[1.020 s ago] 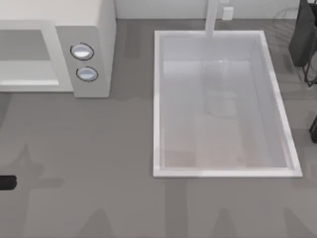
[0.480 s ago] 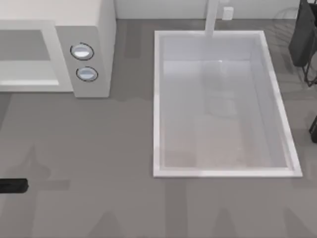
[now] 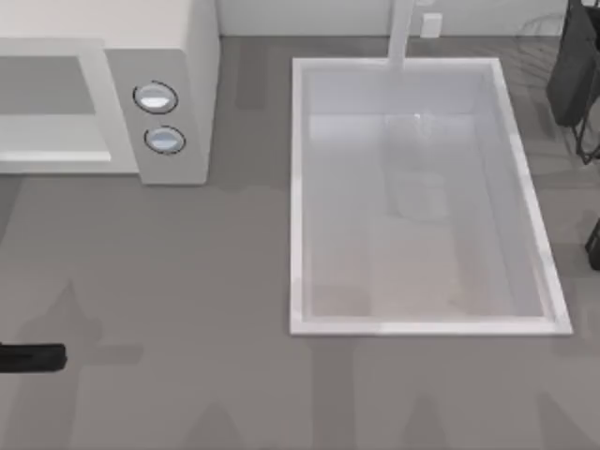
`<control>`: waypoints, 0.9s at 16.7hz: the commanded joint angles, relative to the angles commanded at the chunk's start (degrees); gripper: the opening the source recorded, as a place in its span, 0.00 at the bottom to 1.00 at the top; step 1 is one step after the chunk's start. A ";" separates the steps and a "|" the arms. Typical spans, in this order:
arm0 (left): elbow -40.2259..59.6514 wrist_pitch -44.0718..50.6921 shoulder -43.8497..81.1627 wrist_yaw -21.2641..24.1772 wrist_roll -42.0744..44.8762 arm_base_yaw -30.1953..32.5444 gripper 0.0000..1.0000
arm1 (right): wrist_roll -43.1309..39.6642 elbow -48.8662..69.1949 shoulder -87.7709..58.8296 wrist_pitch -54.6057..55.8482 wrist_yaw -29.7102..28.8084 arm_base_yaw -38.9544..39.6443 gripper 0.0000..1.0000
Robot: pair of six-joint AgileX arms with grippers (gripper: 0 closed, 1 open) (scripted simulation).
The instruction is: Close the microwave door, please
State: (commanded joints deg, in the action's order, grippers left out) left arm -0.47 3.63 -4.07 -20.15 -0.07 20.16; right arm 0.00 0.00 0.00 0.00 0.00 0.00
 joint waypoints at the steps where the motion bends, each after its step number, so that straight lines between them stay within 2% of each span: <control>1: 0.12 -0.08 0.22 0.19 -0.03 -0.21 0.00 | 0.00 0.00 0.00 0.00 0.00 0.00 1.00; 4: 1.88 0.86 2.02 1.36 1.17 -1.87 0.00 | 0.00 0.00 0.00 0.00 0.00 0.00 1.00; 7: 8.49 4.31 9.31 5.72 5.60 -8.04 0.00 | 0.00 0.00 0.00 0.00 0.00 0.00 1.00; 11: 22.52 11.51 26.92 15.23 14.90 -21.34 0.00 | 0.00 0.00 0.00 0.00 0.00 0.00 1.00; 15: 39.49 20.10 49.45 27.21 26.13 -37.90 0.00 | 0.00 0.00 0.00 0.00 0.00 0.00 1.00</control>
State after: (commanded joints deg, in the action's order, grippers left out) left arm 39.02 23.73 45.37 7.06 26.06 -17.75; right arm 0.00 0.00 0.00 0.00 0.00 0.00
